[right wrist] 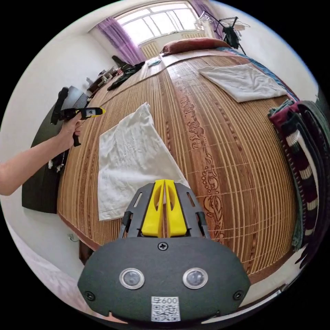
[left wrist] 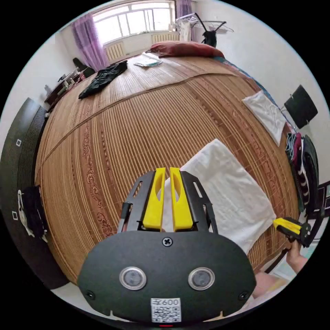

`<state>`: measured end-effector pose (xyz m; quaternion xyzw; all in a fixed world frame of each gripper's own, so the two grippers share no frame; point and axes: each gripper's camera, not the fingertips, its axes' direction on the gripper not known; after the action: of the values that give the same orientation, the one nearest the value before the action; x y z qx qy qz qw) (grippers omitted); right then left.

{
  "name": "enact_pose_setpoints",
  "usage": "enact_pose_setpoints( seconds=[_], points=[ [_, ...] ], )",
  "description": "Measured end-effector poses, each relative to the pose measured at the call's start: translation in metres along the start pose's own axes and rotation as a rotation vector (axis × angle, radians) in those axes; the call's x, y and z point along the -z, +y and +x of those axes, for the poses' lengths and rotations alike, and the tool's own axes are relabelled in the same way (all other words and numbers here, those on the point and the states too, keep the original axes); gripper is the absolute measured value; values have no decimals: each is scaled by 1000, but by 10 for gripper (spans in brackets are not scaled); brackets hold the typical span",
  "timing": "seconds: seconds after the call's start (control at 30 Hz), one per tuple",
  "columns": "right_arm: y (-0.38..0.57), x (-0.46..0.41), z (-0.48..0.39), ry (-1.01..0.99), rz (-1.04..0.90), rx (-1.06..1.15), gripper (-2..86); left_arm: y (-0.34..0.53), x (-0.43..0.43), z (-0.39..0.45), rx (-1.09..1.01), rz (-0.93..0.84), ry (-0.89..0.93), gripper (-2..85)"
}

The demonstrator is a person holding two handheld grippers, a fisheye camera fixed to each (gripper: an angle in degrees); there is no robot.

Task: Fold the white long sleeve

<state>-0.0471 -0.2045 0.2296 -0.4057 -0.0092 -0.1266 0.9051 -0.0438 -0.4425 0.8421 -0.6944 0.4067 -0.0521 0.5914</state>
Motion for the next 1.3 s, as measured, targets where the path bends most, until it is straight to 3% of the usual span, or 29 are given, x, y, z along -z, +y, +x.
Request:
enact_pose_setpoints(
  seconds=[0.07,0.13,0.33,0.57,0.67,0.77,0.9,1.03,1.13,1.23,1.3],
  points=[
    [-14,-22,-1,47,-87,16,-8,3,-64,9,-211,-245,-49,6],
    [-36,-42,3,44,-185,59,-8,18,-74,14,-313,-199,-92,4],
    [-98,-55,-6,104,-257,235,-8,133,-74,-29,-2,-234,-89,2],
    [-141,-67,-41,114,-206,476,-9,298,-86,-85,353,-270,357,8],
    [-128,-39,-41,131,-106,478,-8,333,-87,-112,405,-186,398,16],
    [-93,-8,-33,-26,-62,453,-8,354,-104,-131,402,-220,469,40],
    [-53,-10,-15,-195,-237,334,-8,376,-135,-160,483,-205,581,76],
    [-29,-14,-2,-187,-303,200,-3,392,-150,-186,513,-180,695,87],
    [-20,-2,8,-160,-213,104,20,407,-153,-203,556,-88,780,93],
    [-17,-5,28,-98,-220,-82,98,404,-166,-198,476,-117,732,93],
    [-16,-19,31,-135,-293,-92,98,398,-190,-187,432,-154,702,86]
  ],
)
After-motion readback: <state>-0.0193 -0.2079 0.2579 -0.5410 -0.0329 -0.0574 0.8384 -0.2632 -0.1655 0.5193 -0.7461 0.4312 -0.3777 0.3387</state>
